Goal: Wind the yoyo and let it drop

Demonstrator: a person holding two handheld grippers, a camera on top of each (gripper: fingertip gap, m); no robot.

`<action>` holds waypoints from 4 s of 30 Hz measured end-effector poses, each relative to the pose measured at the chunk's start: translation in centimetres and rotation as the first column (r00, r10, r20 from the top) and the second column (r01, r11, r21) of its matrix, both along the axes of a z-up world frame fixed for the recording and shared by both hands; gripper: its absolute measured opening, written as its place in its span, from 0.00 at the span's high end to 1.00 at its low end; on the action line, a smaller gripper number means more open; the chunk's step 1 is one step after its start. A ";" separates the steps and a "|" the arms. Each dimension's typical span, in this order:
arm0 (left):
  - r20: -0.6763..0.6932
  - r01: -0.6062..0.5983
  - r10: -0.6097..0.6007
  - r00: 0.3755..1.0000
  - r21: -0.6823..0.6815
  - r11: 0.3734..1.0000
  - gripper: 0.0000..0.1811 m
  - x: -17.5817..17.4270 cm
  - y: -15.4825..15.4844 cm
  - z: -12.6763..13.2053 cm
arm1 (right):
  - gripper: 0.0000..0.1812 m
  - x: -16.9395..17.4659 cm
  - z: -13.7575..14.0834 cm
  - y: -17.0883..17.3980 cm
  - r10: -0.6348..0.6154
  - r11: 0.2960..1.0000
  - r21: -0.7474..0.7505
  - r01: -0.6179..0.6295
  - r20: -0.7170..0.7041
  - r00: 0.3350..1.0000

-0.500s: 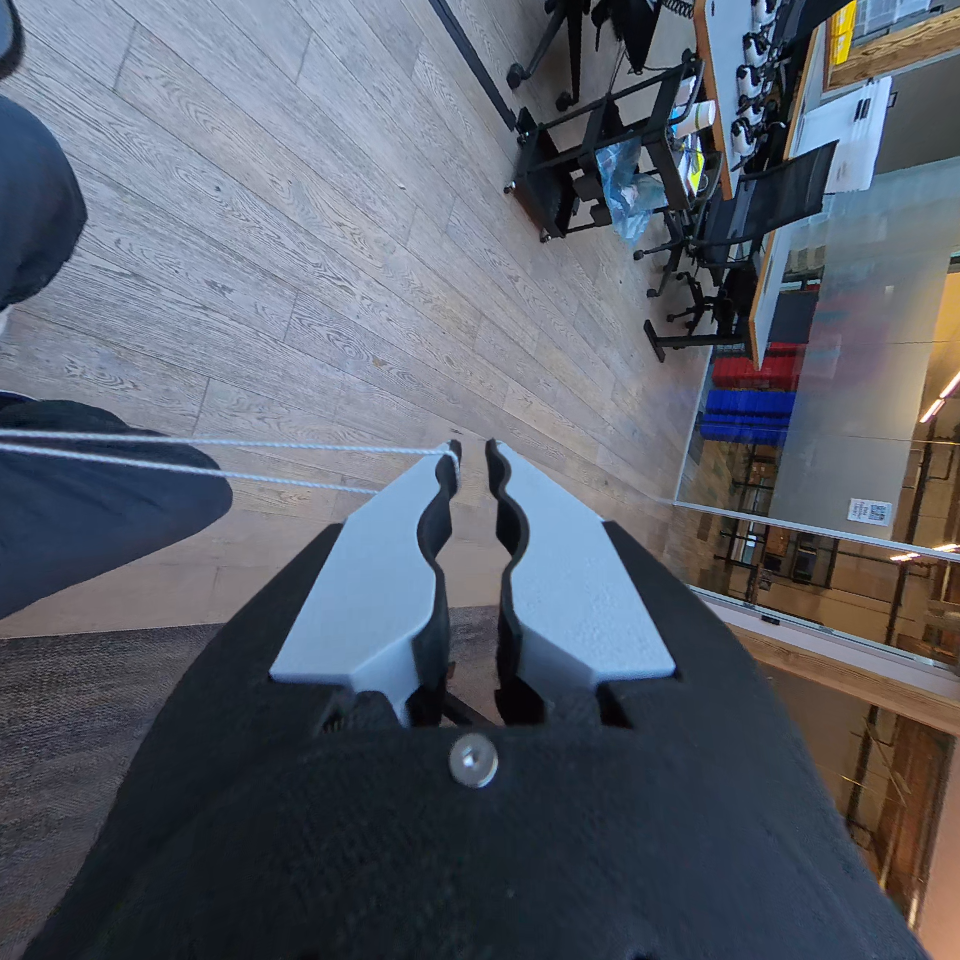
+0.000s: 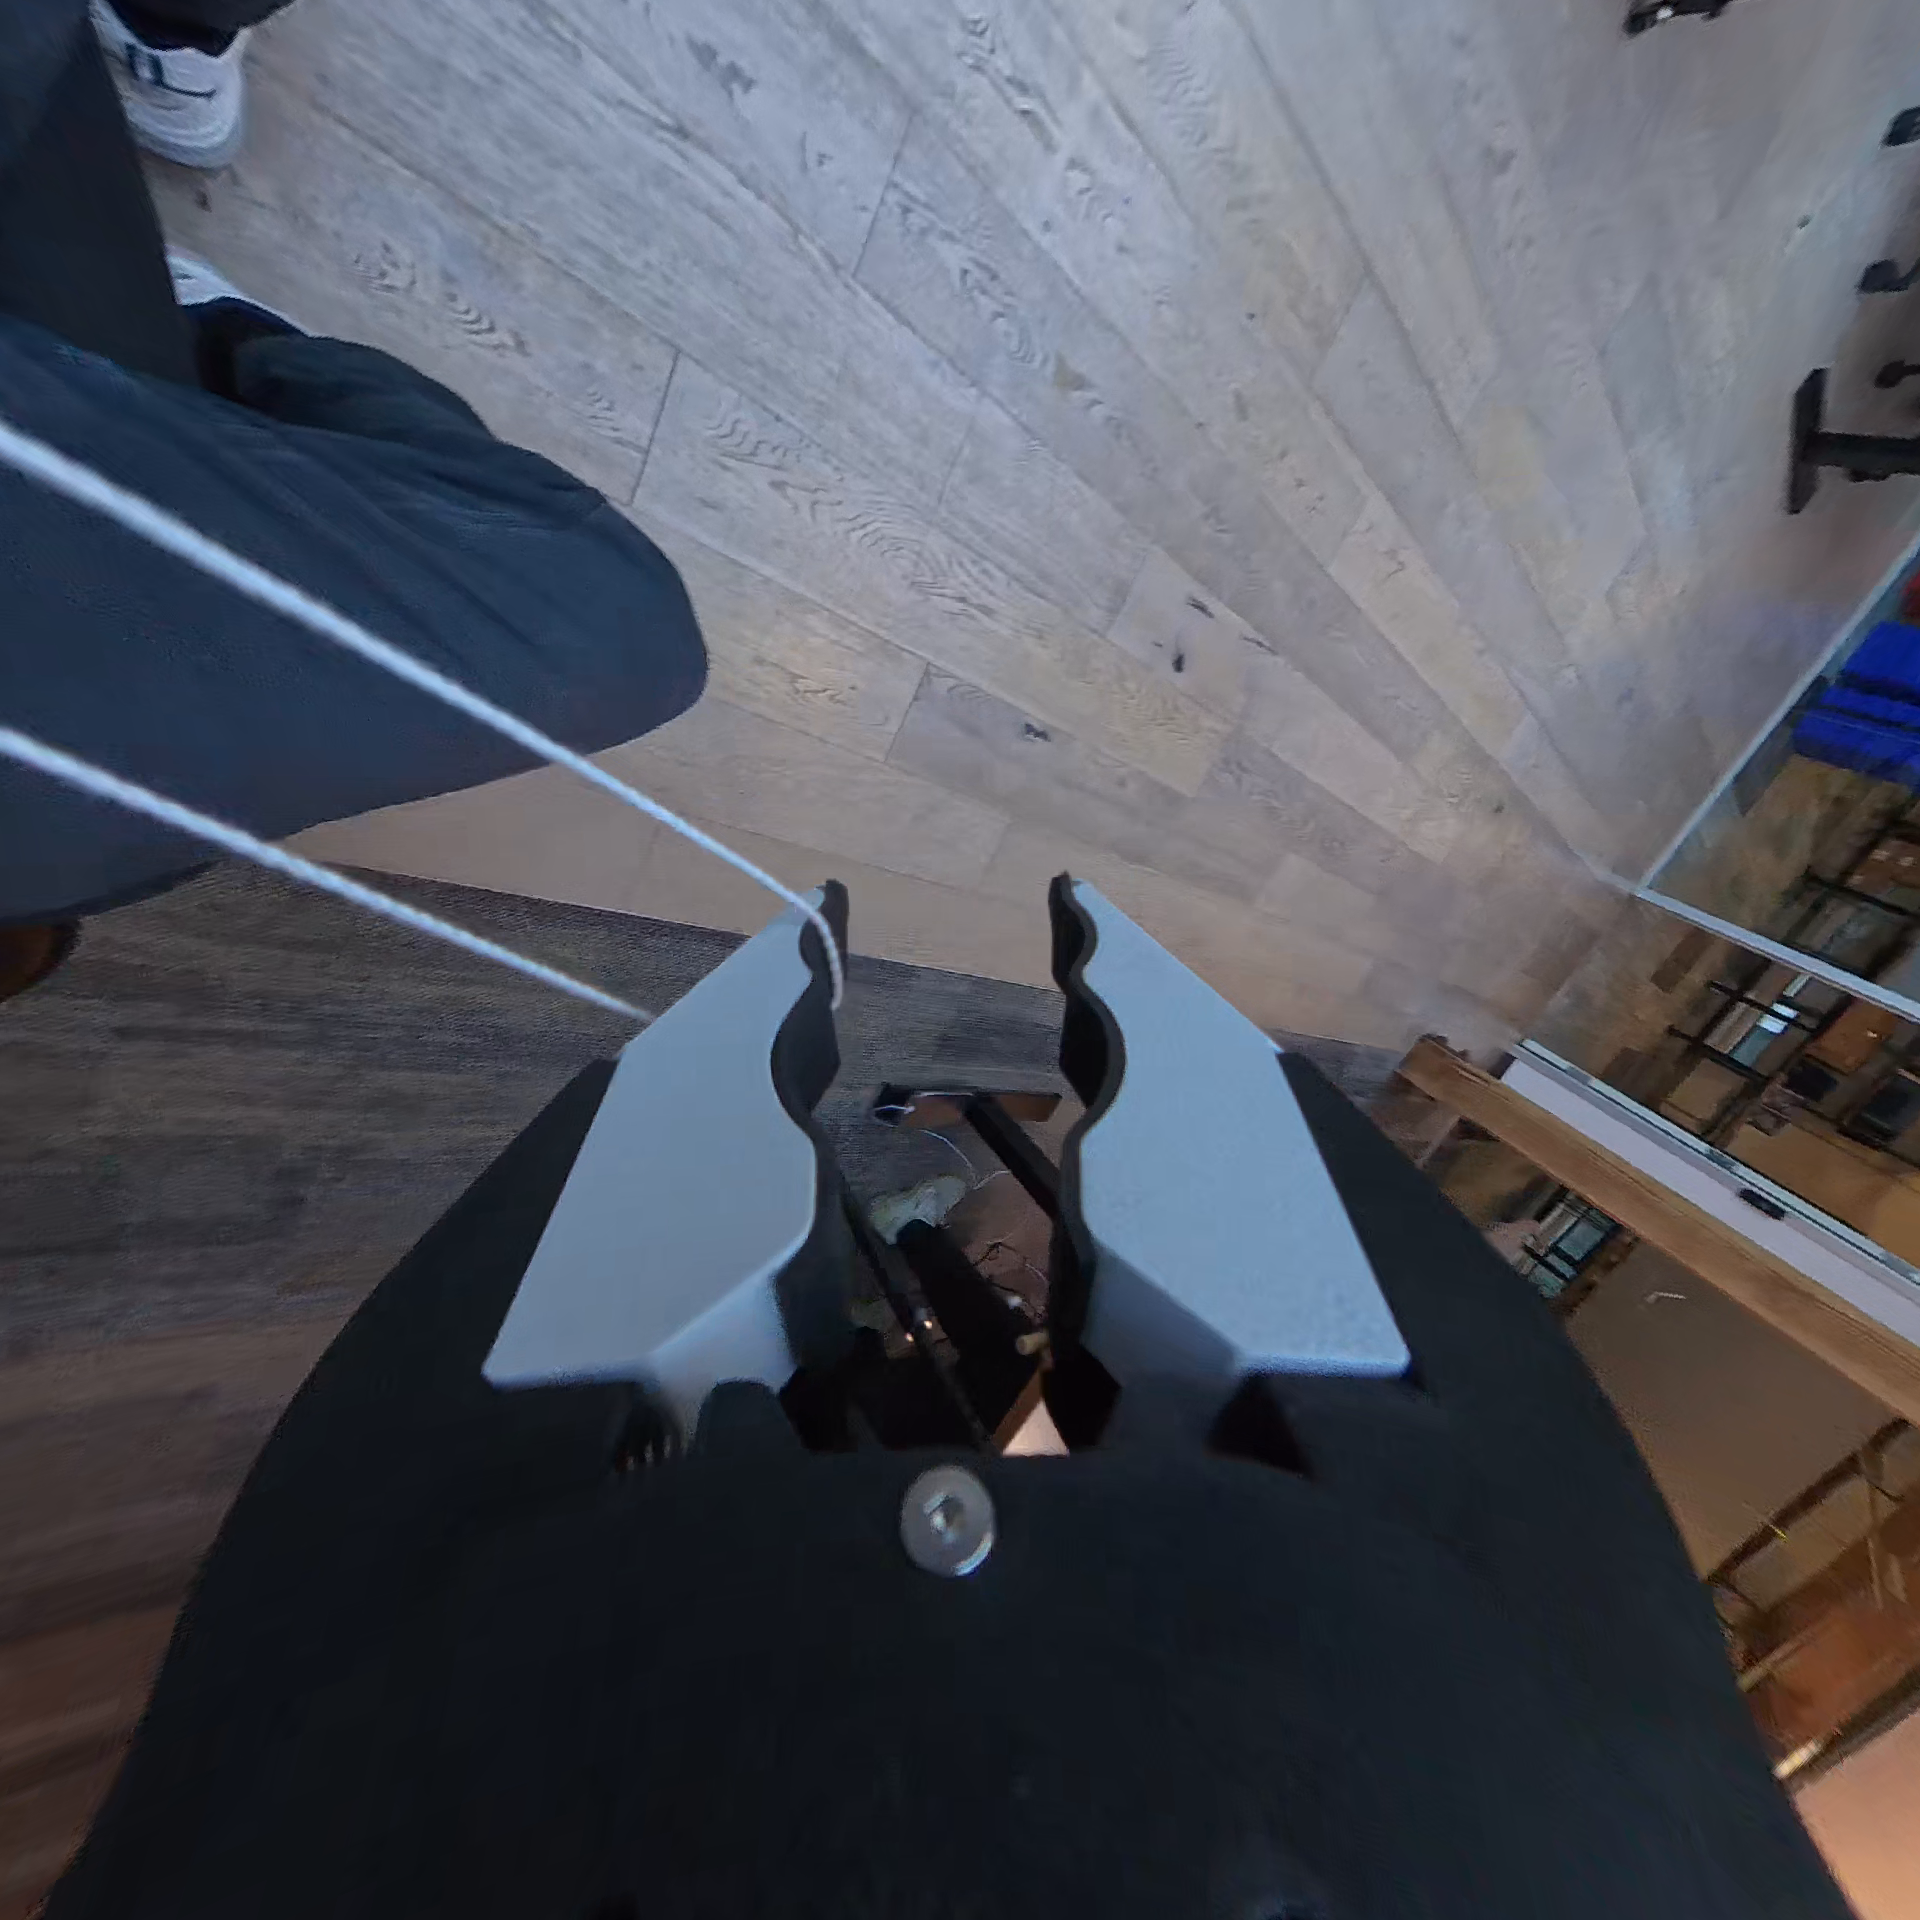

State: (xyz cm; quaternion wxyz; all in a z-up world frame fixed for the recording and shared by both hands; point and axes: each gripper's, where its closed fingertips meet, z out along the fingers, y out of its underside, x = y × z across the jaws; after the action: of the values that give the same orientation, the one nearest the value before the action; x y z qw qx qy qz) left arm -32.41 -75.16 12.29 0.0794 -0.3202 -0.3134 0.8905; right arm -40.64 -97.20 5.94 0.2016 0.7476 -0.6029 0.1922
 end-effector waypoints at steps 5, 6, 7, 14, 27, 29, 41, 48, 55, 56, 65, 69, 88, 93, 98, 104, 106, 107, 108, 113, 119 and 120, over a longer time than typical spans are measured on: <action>-0.088 0.061 -0.055 0.995 0.060 0.996 0.68 2.2 -1.0 0.5 | 0.70 0.1 -4.5 5.4 0.013 0.951 0.306 -0.053 0.133 0.991; -0.091 0.074 -0.067 0.994 0.066 0.995 0.68 2.4 -1.0 0.5 | 0.68 0.6 -4.8 6.6 0.000 0.923 0.377 -0.074 0.193 0.981; -0.100 0.094 -0.087 0.991 0.075 0.993 0.68 2.5 -0.9 0.4 | 0.65 1.1 -4.8 7.8 -0.018 0.886 0.451 -0.106 0.263 0.965; -0.207 0.381 -0.336 0.919 0.244 0.892 0.68 2.7 -1.1 -0.1 | 0.56 3.4 -0.7 14.3 -0.197 0.540 0.688 -0.485 0.664 0.721; -0.107 0.173 -0.146 0.983 0.322 0.931 0.68 3.5 -4.0 -1.7 | 0.73 8.3 6.7 18.3 0.249 0.855 -0.092 -0.510 0.936 0.249; -0.030 0.037 -0.029 0.999 0.297 0.954 0.68 3.3 -4.9 -2.2 | 0.74 9.1 7.9 19.7 0.418 0.849 -0.247 -0.468 0.855 0.308; 0.103 -0.109 0.080 0.991 0.310 0.945 0.68 0.2 -6.5 -3.2 | 0.76 13.9 3.5 18.6 0.750 0.581 -0.602 -0.548 0.135 0.647; 0.097 -0.096 0.067 0.993 0.341 0.935 0.68 0.4 -6.7 -3.3 | 0.78 14.1 3.6 17.0 0.709 0.555 -0.640 -0.532 0.030 0.704; 0.078 -0.070 0.045 0.996 0.361 0.930 0.68 0.7 -6.5 -3.2 | 0.86 14.2 4.0 16.9 0.724 0.536 -0.637 -0.554 0.009 0.690; 0.077 -0.069 0.044 0.996 0.362 0.930 0.68 0.7 -6.4 -3.2 | 0.86 14.1 4.0 16.7 0.719 0.531 -0.643 -0.552 -0.002 0.695; -0.045 0.082 -0.071 0.996 0.327 0.941 0.68 -0.1 -5.2 -2.6 | 0.89 12.5 5.7 17.6 0.752 0.520 -0.691 -0.502 0.092 0.653; -0.038 0.087 -0.080 0.996 0.280 0.956 0.68 -1.4 -4.8 -3.2 | 0.69 7.4 7.3 16.4 0.241 0.939 -0.130 -0.318 0.909 0.340; 0.169 -0.134 0.094 0.981 0.244 0.960 0.71 -4.4 -4.9 -5.0 | 0.85 5.1 0.4 14.4 -0.078 0.979 0.129 -0.158 0.951 0.298; 0.126 -0.044 -0.004 0.992 0.375 0.926 0.70 -2.4 -5.1 -6.1 | 0.85 3.8 1.4 12.8 -0.094 0.979 0.140 -0.147 0.955 0.280; 0.032 0.143 -0.206 0.978 0.617 0.774 0.69 -1.0 -6.3 -7.7 | 0.85 4.7 3.6 12.0 -0.242 0.905 0.269 -0.330 0.963 0.121; -0.064 0.248 -0.260 0.963 0.587 0.771 0.69 0.1 -5.3 -5.6 | 0.85 7.4 4.6 14.9 -0.457 0.623 0.311 -0.717 0.889 -0.012; -0.161 0.378 -0.357 0.920 0.601 0.704 0.69 0.0 -4.3 -4.9 | 0.85 8.4 4.1 15.5 -0.522 0.530 0.302 -0.792 0.853 -0.024; -0.205 0.435 -0.397 0.895 0.602 0.670 0.69 0.0 -3.9 -4.6 | 0.85 8.8 4.0 15.8 -0.531 0.505 0.277 -0.818 0.847 -0.040; -0.236 0.470 -0.419 0.877 0.602 0.645 0.69 0.0 -3.7 -4.4 | 0.85 9.0 3.9 16.2 -0.521 0.494 0.237 -0.837 0.851 -0.066; -0.182 0.398 -0.371 0.910 0.628 0.669 0.72 -0.7 -4.5 -5.3 | 0.85 10.7 3.1 17.3 -0.435 0.522 0.120 -0.844 0.889 -0.142; -0.164 0.409 -0.396 0.903 0.611 0.678 0.83 -0.9 -4.4 -5.3 | 0.84 11.8 1.9 17.6 -0.268 0.612 0.094 -0.785 0.959 -0.095; -0.105 0.344 -0.358 0.928 0.611 0.713 0.84 -0.7 -4.7 -5.6 | 0.80 11.8 1.3 17.2 -0.214 0.652 0.115 -0.749 0.976 -0.037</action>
State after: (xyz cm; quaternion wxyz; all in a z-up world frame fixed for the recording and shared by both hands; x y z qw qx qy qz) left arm -33.07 -79.82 6.71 0.3443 -0.3392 -0.5222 0.7026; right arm -28.80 -79.98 7.28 -0.5984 0.5211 -0.3989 0.4596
